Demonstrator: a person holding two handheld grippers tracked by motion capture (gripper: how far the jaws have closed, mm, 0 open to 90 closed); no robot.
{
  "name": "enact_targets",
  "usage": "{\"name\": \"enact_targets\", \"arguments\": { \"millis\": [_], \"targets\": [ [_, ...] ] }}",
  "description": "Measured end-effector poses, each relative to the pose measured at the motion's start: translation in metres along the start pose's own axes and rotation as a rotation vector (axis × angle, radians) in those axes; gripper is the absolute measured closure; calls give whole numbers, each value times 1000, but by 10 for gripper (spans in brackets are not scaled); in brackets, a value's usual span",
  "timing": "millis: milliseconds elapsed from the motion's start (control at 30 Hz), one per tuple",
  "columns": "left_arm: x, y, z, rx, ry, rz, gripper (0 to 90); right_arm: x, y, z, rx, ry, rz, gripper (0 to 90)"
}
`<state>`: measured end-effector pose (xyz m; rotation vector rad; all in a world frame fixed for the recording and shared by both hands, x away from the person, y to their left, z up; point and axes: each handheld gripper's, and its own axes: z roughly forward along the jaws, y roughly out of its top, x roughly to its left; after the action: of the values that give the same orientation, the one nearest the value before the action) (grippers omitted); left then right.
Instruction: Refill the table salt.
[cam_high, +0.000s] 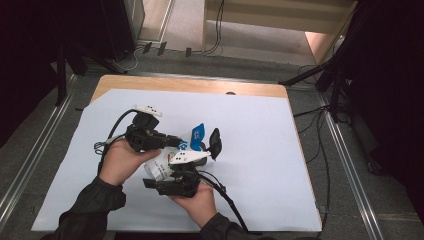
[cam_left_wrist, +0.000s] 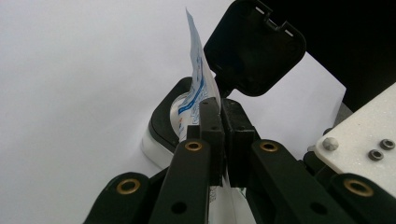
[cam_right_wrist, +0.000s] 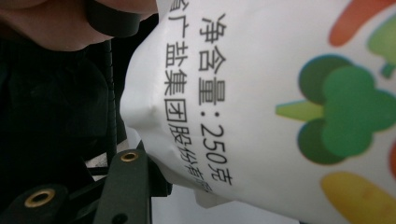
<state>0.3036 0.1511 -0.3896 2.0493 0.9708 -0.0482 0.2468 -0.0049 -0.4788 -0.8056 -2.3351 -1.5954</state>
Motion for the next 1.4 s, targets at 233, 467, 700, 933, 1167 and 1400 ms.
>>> {"name": "enact_targets", "arguments": {
  "millis": [233, 467, 700, 933, 1167, 1400],
  "targets": [
    [1, 0, 1, 3, -7, 2, 895, 0, 0, 0, 5, -2, -3, 545],
    [2, 0, 2, 3, -7, 6, 895, -1, 0, 0, 11, -6, -9, 546],
    [1, -1, 2, 2, -2, 4, 895, -1, -1, 0, 13, -10, -17, 544],
    [0, -1, 3, 4, -3, 10, 894, -1, -1, 0, 14, -12, -18, 553],
    [0, -1, 4, 4, -3, 13, 893, -1, -2, 0, 7, -12, -16, 560],
    [0, -1, 4, 2, -3, 9, 893, -2, -1, -1, 11, -11, -17, 562]
  ]
}}
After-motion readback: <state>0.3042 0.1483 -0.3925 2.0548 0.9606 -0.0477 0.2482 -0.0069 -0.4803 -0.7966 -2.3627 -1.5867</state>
